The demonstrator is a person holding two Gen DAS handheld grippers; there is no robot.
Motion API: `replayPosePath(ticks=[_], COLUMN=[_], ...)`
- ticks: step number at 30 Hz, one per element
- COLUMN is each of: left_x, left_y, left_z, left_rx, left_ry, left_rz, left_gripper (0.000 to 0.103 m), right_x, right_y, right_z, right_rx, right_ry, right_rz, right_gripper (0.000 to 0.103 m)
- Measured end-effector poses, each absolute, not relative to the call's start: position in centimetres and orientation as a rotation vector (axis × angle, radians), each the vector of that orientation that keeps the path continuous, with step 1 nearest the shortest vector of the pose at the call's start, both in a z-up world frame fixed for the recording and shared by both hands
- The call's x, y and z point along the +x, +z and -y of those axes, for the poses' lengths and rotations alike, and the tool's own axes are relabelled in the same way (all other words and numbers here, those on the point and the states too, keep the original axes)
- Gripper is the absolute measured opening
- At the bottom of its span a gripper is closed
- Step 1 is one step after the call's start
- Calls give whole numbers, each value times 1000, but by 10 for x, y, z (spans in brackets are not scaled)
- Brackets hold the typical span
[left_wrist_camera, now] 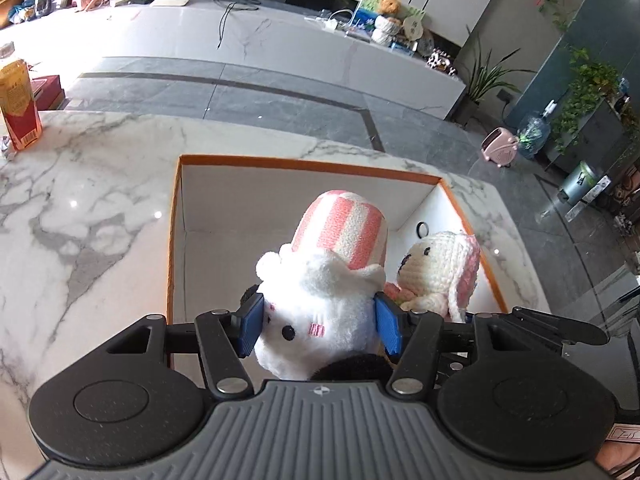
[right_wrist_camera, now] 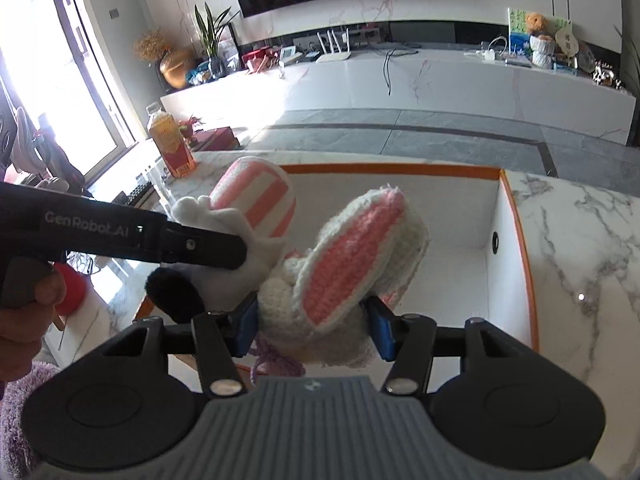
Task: Organize objects
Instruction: 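Lower both held plushes down into the orange box with both tools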
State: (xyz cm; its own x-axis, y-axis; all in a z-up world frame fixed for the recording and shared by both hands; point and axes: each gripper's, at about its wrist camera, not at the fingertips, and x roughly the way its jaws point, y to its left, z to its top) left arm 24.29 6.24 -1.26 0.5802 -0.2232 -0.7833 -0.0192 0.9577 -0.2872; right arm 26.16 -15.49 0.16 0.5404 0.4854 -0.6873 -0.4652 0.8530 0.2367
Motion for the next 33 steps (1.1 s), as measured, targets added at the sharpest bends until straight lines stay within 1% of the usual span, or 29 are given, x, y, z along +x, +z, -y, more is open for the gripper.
replayPosePath(ticks=[4,7,17,22,29,33], left_x=[250,254,267,269,266,258], left_y=[-27,-33,-43,-52,-50,-35], left_z=[-54,-49,-33,-34,-36,-44], left_rx=[-222,-173,-51,-48,-55,-95], left_ry=[-70,-53,6,11,-30,-89], left_rz=[-1040,-1087,-1212,-1265,-1259,-1206], left_gripper=[68,69,73,75,80,81], right_x=[286,294,313,316,317,318], right_y=[-24,-37,-59,-69,-71,-71], right_z=[147,140,130,124,115,117], right_rx=[38,19,30,24,8,1], right_ry=[610,643,697,706,708,709], right_rz=[-941,-993,-1086,-1131,-1145,-1151], right_gripper=[58,58,58,59,60,60])
